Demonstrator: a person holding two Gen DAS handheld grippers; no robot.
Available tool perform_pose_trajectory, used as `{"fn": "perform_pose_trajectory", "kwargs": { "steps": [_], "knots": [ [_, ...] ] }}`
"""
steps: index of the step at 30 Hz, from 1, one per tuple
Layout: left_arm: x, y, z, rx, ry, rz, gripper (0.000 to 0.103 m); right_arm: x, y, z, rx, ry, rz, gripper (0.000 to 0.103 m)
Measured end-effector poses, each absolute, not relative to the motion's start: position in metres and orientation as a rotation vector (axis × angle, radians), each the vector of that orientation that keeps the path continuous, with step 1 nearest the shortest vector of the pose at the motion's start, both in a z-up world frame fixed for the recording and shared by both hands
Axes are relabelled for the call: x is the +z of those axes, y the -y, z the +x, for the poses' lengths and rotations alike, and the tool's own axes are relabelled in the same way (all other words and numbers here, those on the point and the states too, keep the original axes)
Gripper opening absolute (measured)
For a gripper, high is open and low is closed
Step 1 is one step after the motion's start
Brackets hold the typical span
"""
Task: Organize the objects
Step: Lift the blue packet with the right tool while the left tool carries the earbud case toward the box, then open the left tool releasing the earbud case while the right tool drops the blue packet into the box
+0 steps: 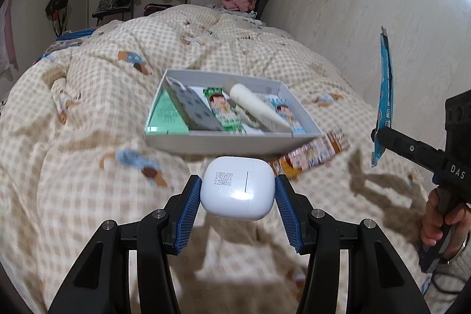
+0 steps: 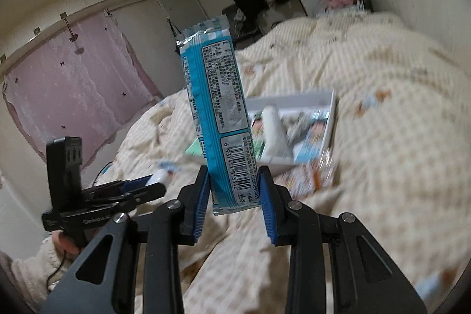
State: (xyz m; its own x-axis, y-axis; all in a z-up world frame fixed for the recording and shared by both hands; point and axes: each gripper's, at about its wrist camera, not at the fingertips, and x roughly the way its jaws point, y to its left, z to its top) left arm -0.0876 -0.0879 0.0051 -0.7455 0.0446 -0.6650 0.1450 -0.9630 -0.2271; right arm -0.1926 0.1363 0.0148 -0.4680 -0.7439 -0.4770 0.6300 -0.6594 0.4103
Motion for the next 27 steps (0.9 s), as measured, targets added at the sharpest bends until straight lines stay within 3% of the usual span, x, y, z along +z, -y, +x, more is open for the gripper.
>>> {"fn": "perform_pose_trajectory", "kwargs": {
  "steps": [13, 20, 27],
  "knots": [
    [-0.005, 0.107, -0.204, -2.675, -0.326, 0.922, 0.051, -0.001, -0.105, -0.265, -2.347, 0.262, 0.804, 0.034],
    [-0.034, 0.099, -0.229, -2.595, -0.192, 0.883, 0.051, -0.025, -0.064, -0.285, -2.391, 0.027, 0.918, 0.034],
    [-0.057, 0.081, -0.24, -2.59, -0.033, 0.986, 0.051, -0.049, -0.06, -0.298, -2.411, -0.043, 1.079, 0.034]
  ]
}}
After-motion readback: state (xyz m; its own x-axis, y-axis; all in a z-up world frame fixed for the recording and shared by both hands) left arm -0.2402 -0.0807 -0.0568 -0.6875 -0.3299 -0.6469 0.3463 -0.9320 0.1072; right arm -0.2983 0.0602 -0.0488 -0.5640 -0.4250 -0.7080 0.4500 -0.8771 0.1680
